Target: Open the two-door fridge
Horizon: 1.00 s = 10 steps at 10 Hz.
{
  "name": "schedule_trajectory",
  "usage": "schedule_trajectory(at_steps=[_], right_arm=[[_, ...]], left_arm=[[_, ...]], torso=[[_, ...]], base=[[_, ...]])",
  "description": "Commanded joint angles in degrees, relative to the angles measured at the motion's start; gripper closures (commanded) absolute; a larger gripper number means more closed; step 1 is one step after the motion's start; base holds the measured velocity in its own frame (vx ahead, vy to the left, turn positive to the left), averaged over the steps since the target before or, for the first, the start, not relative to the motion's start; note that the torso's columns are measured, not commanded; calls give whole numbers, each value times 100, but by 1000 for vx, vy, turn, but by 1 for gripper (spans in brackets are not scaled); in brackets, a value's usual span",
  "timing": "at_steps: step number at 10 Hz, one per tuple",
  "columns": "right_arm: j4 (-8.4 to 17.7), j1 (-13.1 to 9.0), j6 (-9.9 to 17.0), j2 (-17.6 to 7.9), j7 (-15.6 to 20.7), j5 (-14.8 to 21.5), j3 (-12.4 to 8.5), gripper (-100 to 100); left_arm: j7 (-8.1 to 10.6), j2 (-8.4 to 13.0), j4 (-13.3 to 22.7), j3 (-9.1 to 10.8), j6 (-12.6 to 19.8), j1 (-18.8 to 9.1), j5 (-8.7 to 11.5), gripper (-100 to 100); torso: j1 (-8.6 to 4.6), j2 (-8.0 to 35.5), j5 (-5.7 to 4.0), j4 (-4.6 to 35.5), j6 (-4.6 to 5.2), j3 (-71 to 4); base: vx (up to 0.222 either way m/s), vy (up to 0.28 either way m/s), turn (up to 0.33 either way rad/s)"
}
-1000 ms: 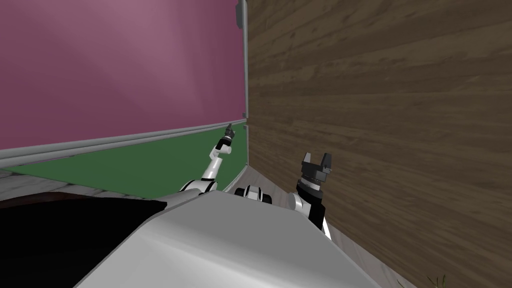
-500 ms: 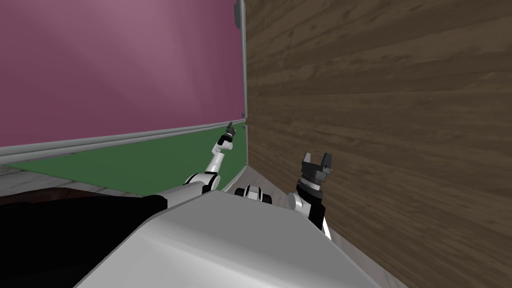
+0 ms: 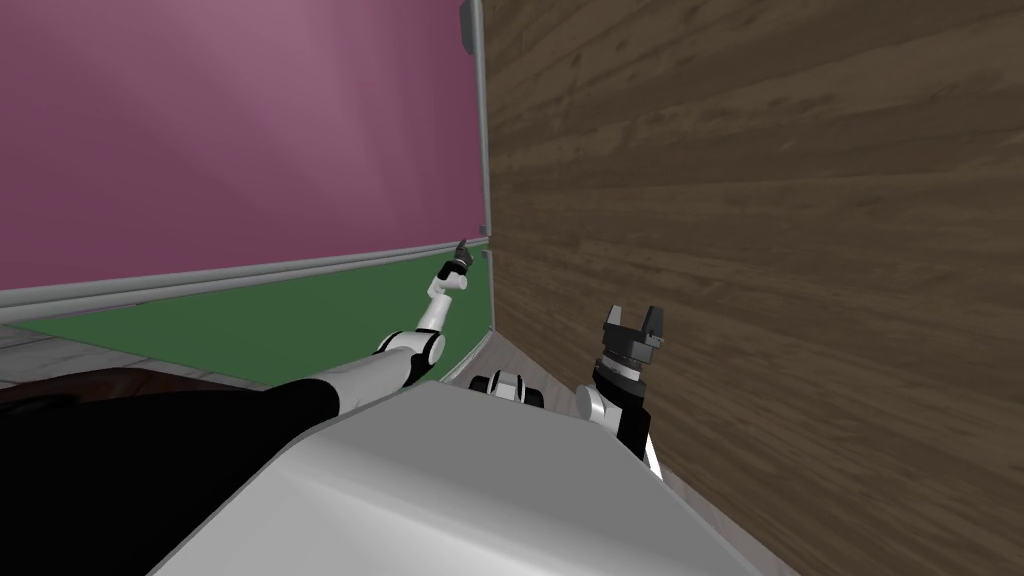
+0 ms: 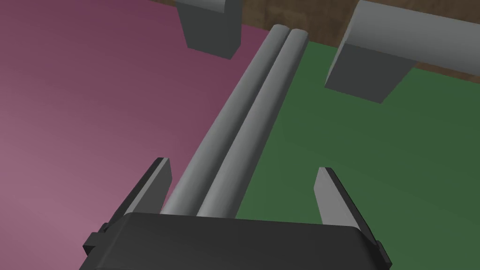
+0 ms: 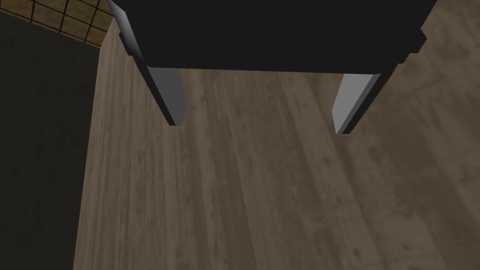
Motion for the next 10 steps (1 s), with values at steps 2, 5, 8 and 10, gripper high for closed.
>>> schedule_trajectory(at_steps=[2, 5, 8, 10], right_arm=[[0, 0, 0, 0, 0, 0, 0, 0], [0, -1, 0, 1, 0, 0, 0, 0], [0, 0, 0, 0, 0, 0, 0, 0], [0, -1, 0, 0, 0, 0, 0, 0]], left_arm=[[109, 90, 600, 189, 308, -646, 98, -100], [164, 143, 1141, 265, 440, -1119, 150, -100], [269, 253, 1683, 410, 692, -1625, 248, -100], [318, 311, 2077, 477, 810, -1964, 293, -100]], torso=[[-12, 21, -2, 3, 0, 15], [-13, 7, -7, 7, 4, 3], [-13, 11, -6, 6, 2, 7], [-13, 23, -5, 9, 1, 15]], base=[[16, -65, 48], [10, -64, 40], [24, -65, 43], [12, -58, 40]])
